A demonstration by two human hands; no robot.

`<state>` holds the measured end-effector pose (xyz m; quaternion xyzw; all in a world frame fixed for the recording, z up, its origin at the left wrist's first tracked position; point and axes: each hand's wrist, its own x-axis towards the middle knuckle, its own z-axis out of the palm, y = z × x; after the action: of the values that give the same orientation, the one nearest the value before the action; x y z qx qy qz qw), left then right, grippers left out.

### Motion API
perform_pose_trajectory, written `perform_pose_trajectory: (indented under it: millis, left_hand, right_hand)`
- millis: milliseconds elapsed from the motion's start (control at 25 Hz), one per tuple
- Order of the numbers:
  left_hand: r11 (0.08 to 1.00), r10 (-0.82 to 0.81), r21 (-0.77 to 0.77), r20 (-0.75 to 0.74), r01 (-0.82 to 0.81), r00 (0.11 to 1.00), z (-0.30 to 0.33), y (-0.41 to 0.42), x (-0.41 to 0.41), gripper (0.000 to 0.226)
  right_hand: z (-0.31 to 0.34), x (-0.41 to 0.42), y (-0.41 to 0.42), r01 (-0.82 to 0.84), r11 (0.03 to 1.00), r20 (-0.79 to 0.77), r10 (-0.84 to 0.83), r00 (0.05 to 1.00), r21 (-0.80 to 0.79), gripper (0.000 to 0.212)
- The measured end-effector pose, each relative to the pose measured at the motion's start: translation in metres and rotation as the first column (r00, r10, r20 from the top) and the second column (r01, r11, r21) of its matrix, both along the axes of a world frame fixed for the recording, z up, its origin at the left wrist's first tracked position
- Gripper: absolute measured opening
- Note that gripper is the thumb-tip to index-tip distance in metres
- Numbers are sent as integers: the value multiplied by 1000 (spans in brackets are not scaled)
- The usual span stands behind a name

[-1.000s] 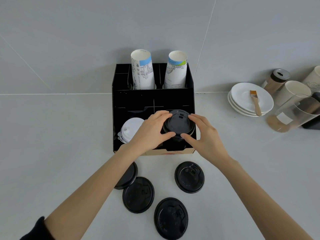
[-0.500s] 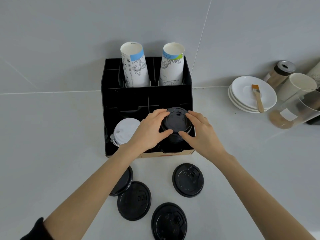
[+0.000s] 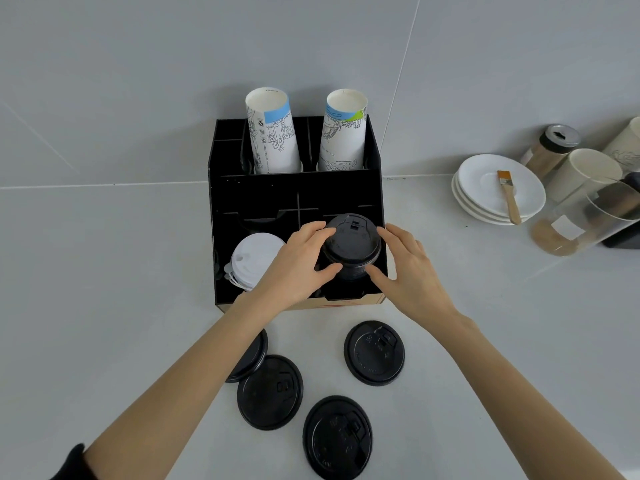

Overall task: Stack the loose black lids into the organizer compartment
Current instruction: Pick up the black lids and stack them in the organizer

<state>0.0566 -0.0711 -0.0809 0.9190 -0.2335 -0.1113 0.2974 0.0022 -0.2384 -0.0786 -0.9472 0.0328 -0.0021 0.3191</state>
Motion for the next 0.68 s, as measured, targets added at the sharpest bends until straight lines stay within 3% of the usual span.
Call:
perform_pose_trajectory:
  millis: [280,680]
  left_hand:
    - [997,-15,-80,56,20,998,1,4,-40,49]
    - [988,-133,60,-169,145,977,-39,-8,-83,60]
  right_hand:
    - [-6,-40,-10,45,998,-12,-45,999,33,57]
    - [-41,-92,-12,53,996,-157,-42,987,66,61]
